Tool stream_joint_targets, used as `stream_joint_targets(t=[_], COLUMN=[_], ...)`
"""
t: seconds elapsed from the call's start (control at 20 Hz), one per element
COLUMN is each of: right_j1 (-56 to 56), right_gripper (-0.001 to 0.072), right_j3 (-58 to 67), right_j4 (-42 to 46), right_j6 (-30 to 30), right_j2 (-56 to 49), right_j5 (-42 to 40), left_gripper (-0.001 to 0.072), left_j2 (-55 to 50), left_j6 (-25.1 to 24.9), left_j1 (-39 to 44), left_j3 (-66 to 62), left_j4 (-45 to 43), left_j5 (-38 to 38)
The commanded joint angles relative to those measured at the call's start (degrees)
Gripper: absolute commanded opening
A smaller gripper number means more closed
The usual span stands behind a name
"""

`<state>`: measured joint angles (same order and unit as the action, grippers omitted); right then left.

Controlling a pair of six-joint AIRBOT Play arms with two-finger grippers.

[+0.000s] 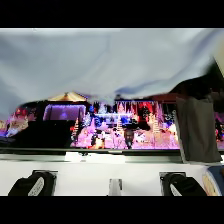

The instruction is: Fold the shirts.

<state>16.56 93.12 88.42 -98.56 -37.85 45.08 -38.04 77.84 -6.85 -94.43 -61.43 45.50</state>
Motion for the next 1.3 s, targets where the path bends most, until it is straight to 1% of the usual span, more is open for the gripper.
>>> stream_joint_targets(t=[0.0,0.1,0.15,0.2,0.25,0.3,0.4,0.5,0.6,0.7,0.8,0.85,0.95,1.0,1.1,1.2,1.25], right_j1=[0.0,0.0,0.0,0.0,0.0,0.0,0.0,0.0,0.0,0.0,0.0,0.0,0.0,0.0,0.0,0.1,0.1], right_gripper=[0.0025,0.0025,0.0025,0.0026,0.0026,0.0026,0.0026,0.0026,0.0026,0.0026,0.0026,0.0026,0.0026,0.0027,0.0027,0.0026,0.0027], right_j3=[6.1,6.1,6.1,6.1,6.1,6.1,6.1,6.1,6.0,5.0,1.2,-1.0,-4.0,-4.2,-4.2,-4.2,-4.2], right_j4=[11.4,12.9,13.5,13.5,13.7,14.1,16.3,19.6,20.3,19.5,19.7,19.7,19.6,19.5,19.3,18.8,17.9], right_j6=[-7.7,-7.5,-7.0,-6.0,-4.9,-3.5,-1.8,-1.8,-3.6,-5.9,-8.1,-10.4,-16.0,-18.8,-22.9,-27.3,-28.6], right_j2=[8.9,9.4,9.4,9.2,8.9,8.6,6.8,3.3,-2.5,-9.6,-17.7,-21.7,-30.2,-34.6,-40.7,-43.9,-45.0], right_j5=[5.9,13.8,16.3,17.6,17.6,17.1,16.9,19.2,23.0,25.7,23.3,20.7,13.8,11.2,7.3,5.4,4.8], left_gripper=[0.0037,0.0037,0.0037,0.0037,0.0037,0.0037,0.0037,0.0037,0.0037,0.0037,0.0038,0.0038,0.0037,0.0038,0.0038,0.0038,0.0038], left_j2=[0.7,0.8,0.5,-0.1,-0.7,-1.4,-2.9,-5.3,-8.5,-11.3,-14.5,-16.3,-20.8,-23.2,-28.7,-33.2,-34.9], left_j6=[5.0,4.9,4.5,3.3,3.2,2.9,1.0,1.0,1.1,1.3,1.4,2.0,4.0,4.3,4.3,4.3,4.3], left_j1=[0.0,0.0,0.0,0.0,0.0,0.0,0.1,0.1,0.1,0.1,0.1,0.1,0.1,0.1,0.1,0.1,0.1], left_j3=[-11.6,-11.6,-11.5,-11.5,-11.5,-11.5,-11.5,-11.2,-8.1,-0.7,9.8,15.3,24.7,26.9,27.6,26.8,26.5], left_j4=[-0.2,-0.9,-2.7,-5.2,-6.9,-7.2,-7.2,-7.0,-6.3,-6.1,-6.1,-6.1,-6.1,-6.0,-5.8,-4.8,-4.0], left_j5=[-0.7,3.0,6.4,10.8,14.4,17.1,19.4,20.8,22.6,22.9,22.3,21.2,16.7,14.3,11.5,10.1,9.5])
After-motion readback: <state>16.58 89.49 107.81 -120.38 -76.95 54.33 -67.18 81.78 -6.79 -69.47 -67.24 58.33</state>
